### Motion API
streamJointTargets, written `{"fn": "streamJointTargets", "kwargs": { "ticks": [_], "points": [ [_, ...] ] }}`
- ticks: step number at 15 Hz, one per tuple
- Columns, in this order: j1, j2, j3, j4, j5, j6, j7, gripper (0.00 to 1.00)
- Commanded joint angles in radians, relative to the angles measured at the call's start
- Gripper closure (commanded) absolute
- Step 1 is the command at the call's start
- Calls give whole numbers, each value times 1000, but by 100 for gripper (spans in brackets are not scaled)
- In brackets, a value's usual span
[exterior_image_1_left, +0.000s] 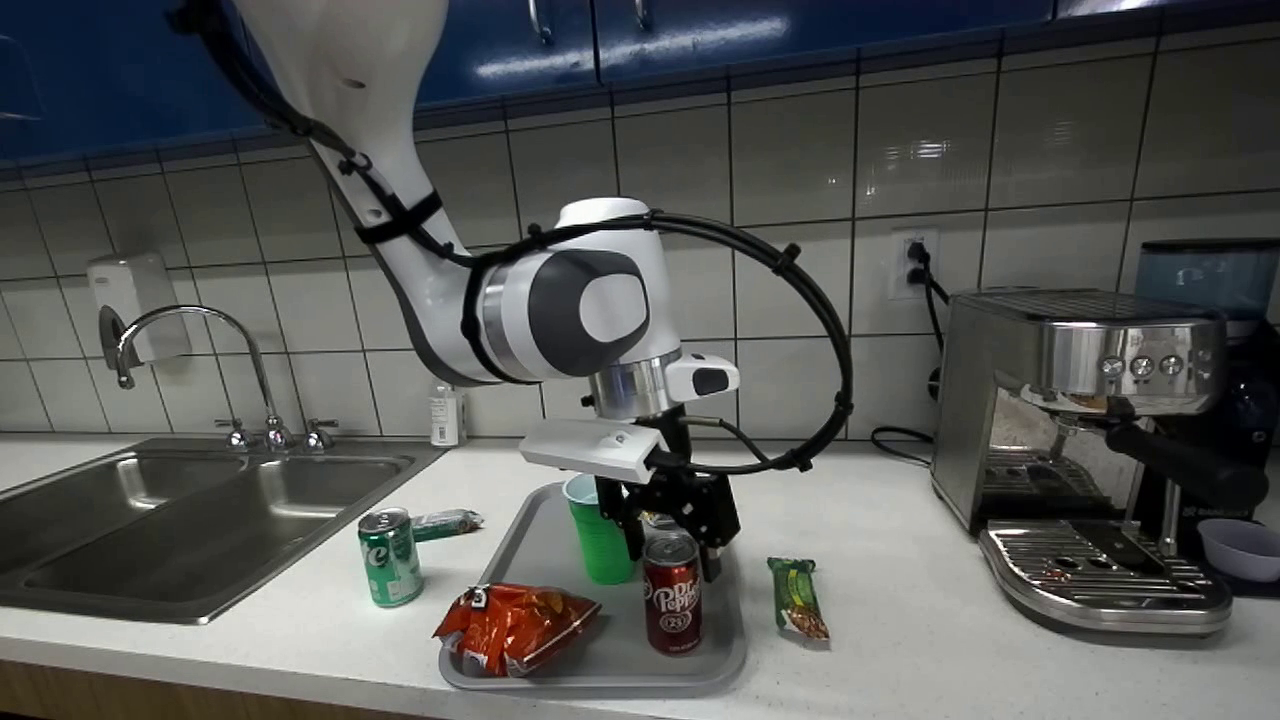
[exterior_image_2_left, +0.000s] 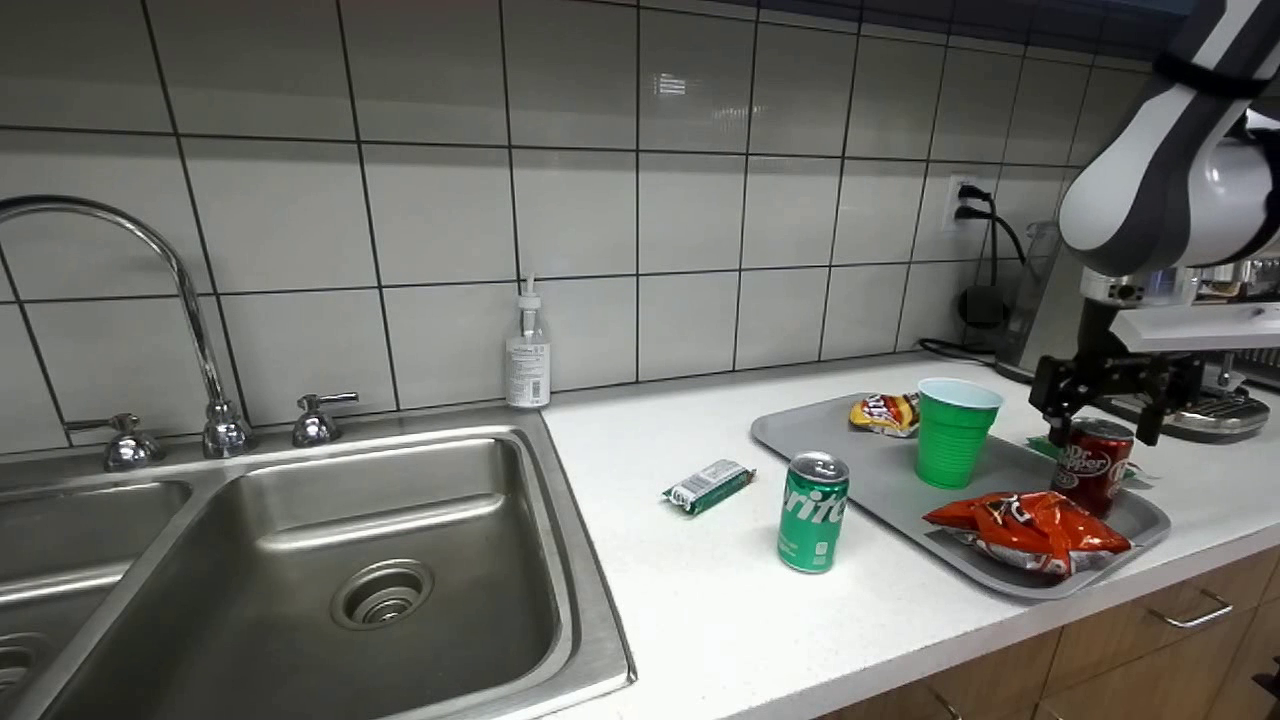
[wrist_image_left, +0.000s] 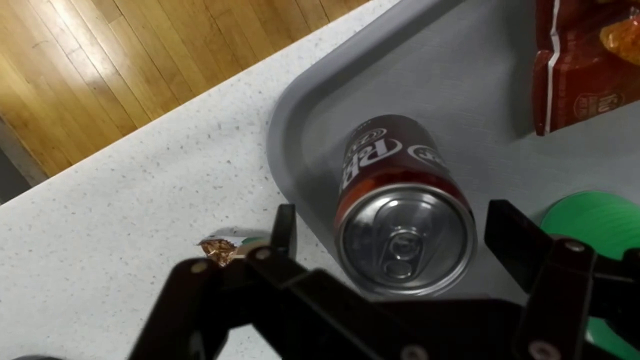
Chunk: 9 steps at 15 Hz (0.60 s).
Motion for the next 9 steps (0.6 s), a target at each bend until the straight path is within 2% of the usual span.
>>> {"fn": "streamJointTargets", "kwargs": {
  "ticks": [1,4,9],
  "points": [
    [8,17,0,16,-9,7,18,35],
    [7,18,-1,18,-7,4,15,58],
    [-3,-13,12,14,20,-14,-6,60]
  ]
}}
